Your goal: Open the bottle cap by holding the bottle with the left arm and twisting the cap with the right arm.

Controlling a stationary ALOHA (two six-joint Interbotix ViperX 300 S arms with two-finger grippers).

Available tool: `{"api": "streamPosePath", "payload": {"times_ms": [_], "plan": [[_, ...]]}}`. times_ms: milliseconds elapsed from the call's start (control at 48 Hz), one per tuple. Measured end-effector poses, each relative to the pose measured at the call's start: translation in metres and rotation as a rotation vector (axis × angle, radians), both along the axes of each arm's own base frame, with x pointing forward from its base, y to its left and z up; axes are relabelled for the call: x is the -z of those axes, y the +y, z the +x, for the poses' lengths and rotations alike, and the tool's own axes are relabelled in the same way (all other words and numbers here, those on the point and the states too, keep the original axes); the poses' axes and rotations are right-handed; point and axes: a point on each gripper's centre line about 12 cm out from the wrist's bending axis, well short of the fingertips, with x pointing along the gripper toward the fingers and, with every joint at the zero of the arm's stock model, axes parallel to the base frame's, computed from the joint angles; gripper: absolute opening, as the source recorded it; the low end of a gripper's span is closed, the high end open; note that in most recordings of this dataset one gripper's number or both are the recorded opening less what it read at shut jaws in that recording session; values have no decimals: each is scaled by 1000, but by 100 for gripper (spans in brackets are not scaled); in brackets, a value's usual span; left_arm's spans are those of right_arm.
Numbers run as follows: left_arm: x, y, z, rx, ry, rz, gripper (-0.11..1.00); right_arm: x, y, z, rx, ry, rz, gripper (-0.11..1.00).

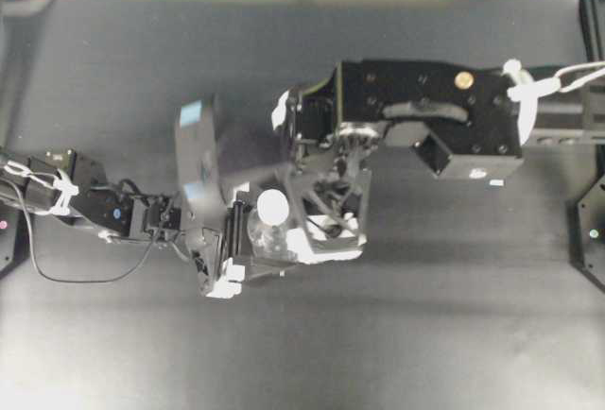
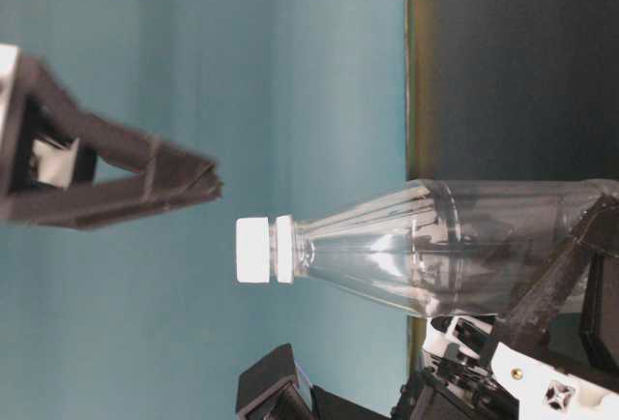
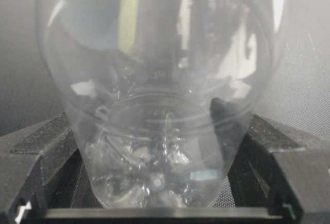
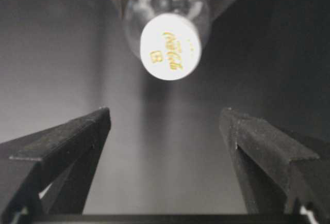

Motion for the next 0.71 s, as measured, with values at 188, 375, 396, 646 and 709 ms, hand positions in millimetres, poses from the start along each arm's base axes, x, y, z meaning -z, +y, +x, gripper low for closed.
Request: {"api": "streamPosePath", "payload": {"times_ms": [188,375,396,646,709], "plan": [[0,1,0,-5,0,-7,81,-18,-7,4,350,8,100,81],[0,0,0,-5,2,-9,81,-20,-18,16,641,-2,193,81],[0,0,0,-5,1,-9,81,-19,-18,17,659,-2,199,81],[0,0,0,-4,1,-10,81,-6,-7,25,699,16,225,81],[-1,-1,0,-2,-1,-8,81,-1,-5,27,697,31,232,81]]}}
